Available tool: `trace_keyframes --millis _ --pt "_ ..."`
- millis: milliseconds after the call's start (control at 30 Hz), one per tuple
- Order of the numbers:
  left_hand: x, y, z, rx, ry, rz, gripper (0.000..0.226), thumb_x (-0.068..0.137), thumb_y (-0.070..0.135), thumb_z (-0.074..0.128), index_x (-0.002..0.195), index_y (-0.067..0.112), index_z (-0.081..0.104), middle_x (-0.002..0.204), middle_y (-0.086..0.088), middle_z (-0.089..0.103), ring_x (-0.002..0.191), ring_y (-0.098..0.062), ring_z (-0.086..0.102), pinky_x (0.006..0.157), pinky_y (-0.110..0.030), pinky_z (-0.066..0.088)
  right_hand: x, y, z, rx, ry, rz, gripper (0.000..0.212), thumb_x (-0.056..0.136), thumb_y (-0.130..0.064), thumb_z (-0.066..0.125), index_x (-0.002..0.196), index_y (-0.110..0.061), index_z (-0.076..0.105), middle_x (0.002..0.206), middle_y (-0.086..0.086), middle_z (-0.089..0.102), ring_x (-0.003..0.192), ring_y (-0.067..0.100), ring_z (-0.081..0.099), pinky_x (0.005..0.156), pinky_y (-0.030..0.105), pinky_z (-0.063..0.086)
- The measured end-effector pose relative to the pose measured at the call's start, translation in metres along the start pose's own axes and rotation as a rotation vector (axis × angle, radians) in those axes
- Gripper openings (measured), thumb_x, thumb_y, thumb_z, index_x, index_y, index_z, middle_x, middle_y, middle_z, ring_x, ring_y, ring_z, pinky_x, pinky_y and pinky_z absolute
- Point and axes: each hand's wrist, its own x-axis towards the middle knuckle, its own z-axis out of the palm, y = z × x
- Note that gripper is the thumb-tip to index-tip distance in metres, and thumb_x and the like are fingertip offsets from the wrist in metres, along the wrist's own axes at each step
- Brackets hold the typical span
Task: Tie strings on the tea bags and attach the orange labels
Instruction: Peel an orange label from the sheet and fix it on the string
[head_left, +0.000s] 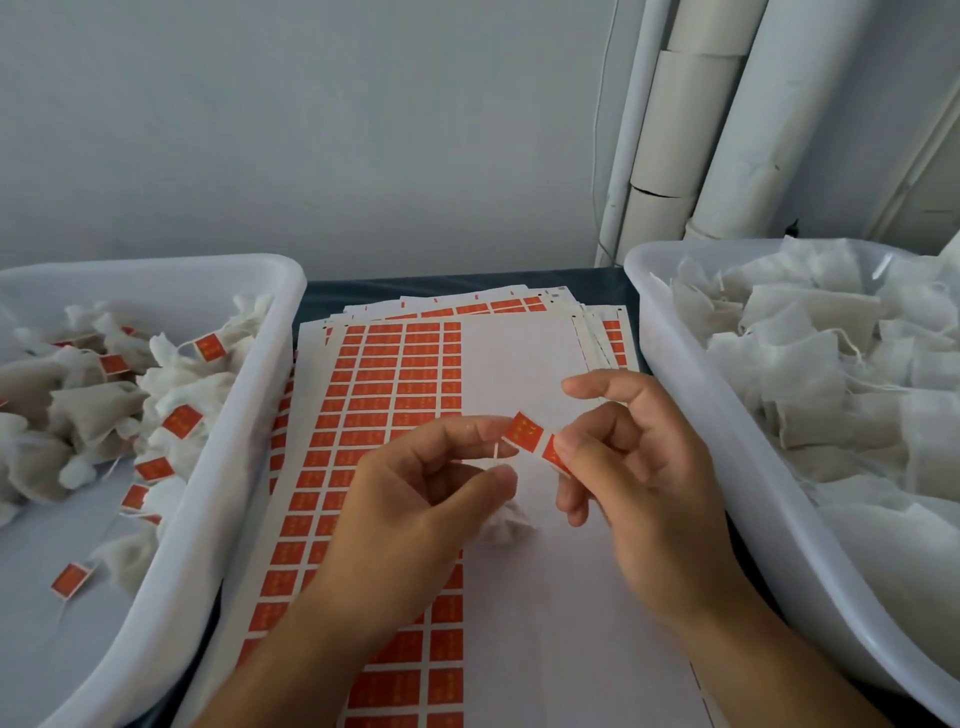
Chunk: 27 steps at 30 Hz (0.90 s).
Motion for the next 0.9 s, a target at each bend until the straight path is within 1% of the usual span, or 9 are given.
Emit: trace_keyframes --millis 133,267,333,467,533,667,700,800,900 --pt "-0.0028 0.0036 -0.0009 0.010 -0.071 0.014 0.030 0.077 0.032 0.072 0.106 0.039 0.075 0.094 0.000 0.078 0.075 -0.037 0.070 0.069 -0.051 0.062 -0.0039 -0.0002 0.0034 -0.032 -0.064 -0.014 0.028 0.088 -0.031 0.067 0.115 -0.030 0.061 0.075 0.005 0.067 0.061 0.017 0.066 0.059 0.023 0.053" --pt "-0.0034 0.0018 -0.0022 0.029 -0.095 0.023 0.031 0.082 0.022 0.074 0.109 0.037 0.075 0.096 -0.001 0.078 0.078 -0.037 0.072 0.070 -0.056 0.061 -0.0058 0.0004 0.0051 -0.179 -0.098 -0.034 0.031 0.089 -0.033 0.067 0.119 -0.034 0.058 0.078 -0.002 0.069 0.069 0.023 0.068 0.062 0.029 0.055" --pt "-0.0035 0.0002 -0.0037 0.031 -0.120 0.024 0.032 0.083 0.021 0.074 0.111 0.036 0.074 0.096 -0.004 0.078 0.078 -0.040 0.072 0.069 -0.059 0.060 -0.0064 0.0001 0.0066 -0.217 -0.103 -0.050 0.031 0.090 -0.031 0.067 0.119 -0.033 0.057 0.079 -0.006 0.070 0.071 0.022 0.070 0.063 0.027 0.056" --pt "-0.0038 -0.0008 -0.0037 0.045 -0.110 0.022 0.032 0.082 0.026 0.074 0.112 0.038 0.074 0.085 -0.008 0.076 0.069 -0.038 0.068 0.064 -0.048 0.062 -0.0063 -0.0001 0.0074 -0.253 -0.083 -0.073 0.030 0.092 -0.026 0.069 0.119 -0.030 0.057 0.077 -0.012 0.069 0.072 0.018 0.071 0.064 0.021 0.055" --pt "-0.0035 -0.0013 -0.0030 0.045 -0.109 0.022 0.031 0.085 0.022 0.073 0.111 0.039 0.074 0.085 -0.006 0.077 0.069 -0.034 0.070 0.063 -0.039 0.063 -0.0058 -0.0003 0.0077 -0.268 -0.074 -0.080 0.031 0.092 -0.021 0.070 0.118 -0.030 0.057 0.077 -0.013 0.069 0.072 0.015 0.072 0.064 0.019 0.055" --pt "-0.0030 -0.0029 -0.0038 0.018 -0.134 0.019 0.037 0.092 0.004 0.068 0.111 0.035 0.075 0.096 -0.003 0.078 0.084 -0.030 0.076 0.072 -0.030 0.062 -0.0047 -0.0016 0.0090 -0.314 -0.061 -0.100 0.032 0.091 -0.020 0.071 0.116 -0.034 0.056 0.077 -0.019 0.068 0.074 0.008 0.071 0.063 0.012 0.053" --pt "-0.0029 -0.0025 -0.0029 0.011 -0.131 0.021 0.035 0.093 0.006 0.068 0.110 0.035 0.075 0.097 -0.002 0.079 0.085 -0.030 0.076 0.072 -0.029 0.063 -0.0045 -0.0019 0.0087 -0.320 -0.060 -0.099 0.032 0.090 -0.021 0.071 0.116 -0.034 0.056 0.077 -0.019 0.068 0.074 0.007 0.071 0.063 0.011 0.052" --pt "-0.0028 -0.0020 0.0004 0.005 -0.088 0.028 0.022 0.088 0.031 0.066 0.107 0.037 0.076 0.096 0.001 0.078 0.084 -0.027 0.076 0.070 -0.030 0.063 -0.0043 -0.0014 0.0072 -0.342 -0.061 -0.086 0.031 0.090 -0.022 0.071 0.116 -0.033 0.057 0.075 -0.016 0.068 0.073 0.006 0.070 0.062 0.010 0.051" --pt "-0.0030 -0.0042 0.0013 0.034 -0.037 0.029 0.027 0.089 0.033 0.062 0.112 0.037 0.074 0.088 0.002 0.077 0.080 -0.023 0.076 0.067 -0.023 0.061 -0.0043 -0.0003 0.0072 -0.406 -0.049 -0.049 0.031 0.090 -0.032 0.070 0.117 -0.035 0.057 0.076 -0.016 0.068 0.072 0.008 0.070 0.060 0.011 0.051"
